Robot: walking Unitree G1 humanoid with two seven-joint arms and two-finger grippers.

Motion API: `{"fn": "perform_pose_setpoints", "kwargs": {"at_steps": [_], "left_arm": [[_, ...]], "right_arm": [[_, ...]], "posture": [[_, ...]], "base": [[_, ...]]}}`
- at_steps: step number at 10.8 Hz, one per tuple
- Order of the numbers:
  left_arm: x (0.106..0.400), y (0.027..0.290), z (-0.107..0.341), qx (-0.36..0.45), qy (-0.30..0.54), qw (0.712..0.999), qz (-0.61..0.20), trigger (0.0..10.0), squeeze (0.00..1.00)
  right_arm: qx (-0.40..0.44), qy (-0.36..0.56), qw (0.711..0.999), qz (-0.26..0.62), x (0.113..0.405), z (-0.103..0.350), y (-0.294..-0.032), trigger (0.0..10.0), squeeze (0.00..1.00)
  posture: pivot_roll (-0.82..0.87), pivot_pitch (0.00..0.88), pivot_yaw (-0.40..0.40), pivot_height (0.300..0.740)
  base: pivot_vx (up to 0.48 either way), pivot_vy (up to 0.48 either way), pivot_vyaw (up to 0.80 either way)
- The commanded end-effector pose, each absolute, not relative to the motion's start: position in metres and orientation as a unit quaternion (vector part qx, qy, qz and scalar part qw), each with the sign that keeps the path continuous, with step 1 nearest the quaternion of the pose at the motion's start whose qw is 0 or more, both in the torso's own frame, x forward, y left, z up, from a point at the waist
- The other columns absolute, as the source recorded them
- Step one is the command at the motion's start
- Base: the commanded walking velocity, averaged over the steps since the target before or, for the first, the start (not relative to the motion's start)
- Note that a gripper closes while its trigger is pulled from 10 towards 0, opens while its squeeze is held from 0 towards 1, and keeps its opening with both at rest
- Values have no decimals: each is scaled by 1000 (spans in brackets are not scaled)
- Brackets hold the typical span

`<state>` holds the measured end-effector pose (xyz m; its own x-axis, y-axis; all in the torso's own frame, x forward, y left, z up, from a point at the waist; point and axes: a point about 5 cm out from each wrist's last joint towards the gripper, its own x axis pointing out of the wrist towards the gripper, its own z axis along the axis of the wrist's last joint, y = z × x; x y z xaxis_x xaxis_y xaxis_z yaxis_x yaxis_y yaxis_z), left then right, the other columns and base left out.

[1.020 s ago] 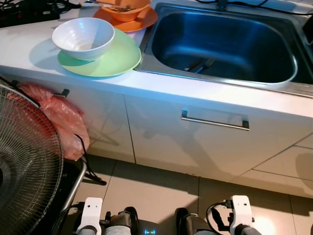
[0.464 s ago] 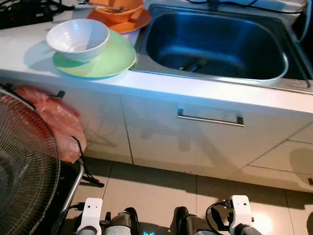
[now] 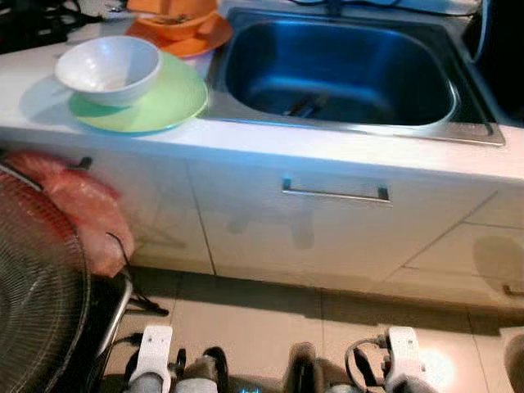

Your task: Kitchen organization

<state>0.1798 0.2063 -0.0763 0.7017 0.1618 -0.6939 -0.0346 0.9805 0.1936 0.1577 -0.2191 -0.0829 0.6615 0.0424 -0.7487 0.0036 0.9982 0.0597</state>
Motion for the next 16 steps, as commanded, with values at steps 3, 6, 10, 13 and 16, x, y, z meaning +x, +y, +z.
{"fn": "perform_pose_setpoints", "kwargs": {"at_steps": [3, 6, 10, 13, 16], "left_arm": [[162, 208, -85, 78, 411, 906, 65, 10000, 0], [163, 207, -85, 78, 410, 906, 65, 10000, 0], [163, 208, -85, 77, 411, 906, 70, 10000, 0], [163, 208, -85, 78, 412, 905, 69, 10000, 0], [163, 208, -85, 79, 411, 905, 68, 10000, 0]], "right_arm": [[20, 404, 915, 11, 165, -79, -222, 10000, 0], [20, 404, 915, 10, 165, -79, -223, 10000, 0], [19, 404, 915, 9, 166, -78, -224, 10000, 0], [19, 404, 915, 9, 166, -79, -224, 10000, 0], [19, 403, 915, 9, 166, -78, -224, 10000, 0]], "posture": [[42, 181, -19, 740], [40, 185, -22, 740], [43, 188, -25, 740], [42, 190, -26, 740], [44, 192, -26, 740]], "base": [[0, 0, 0], [0, 0, 0], [0, 0, 0], [0, 0, 0], [0, 0, 0]]}}
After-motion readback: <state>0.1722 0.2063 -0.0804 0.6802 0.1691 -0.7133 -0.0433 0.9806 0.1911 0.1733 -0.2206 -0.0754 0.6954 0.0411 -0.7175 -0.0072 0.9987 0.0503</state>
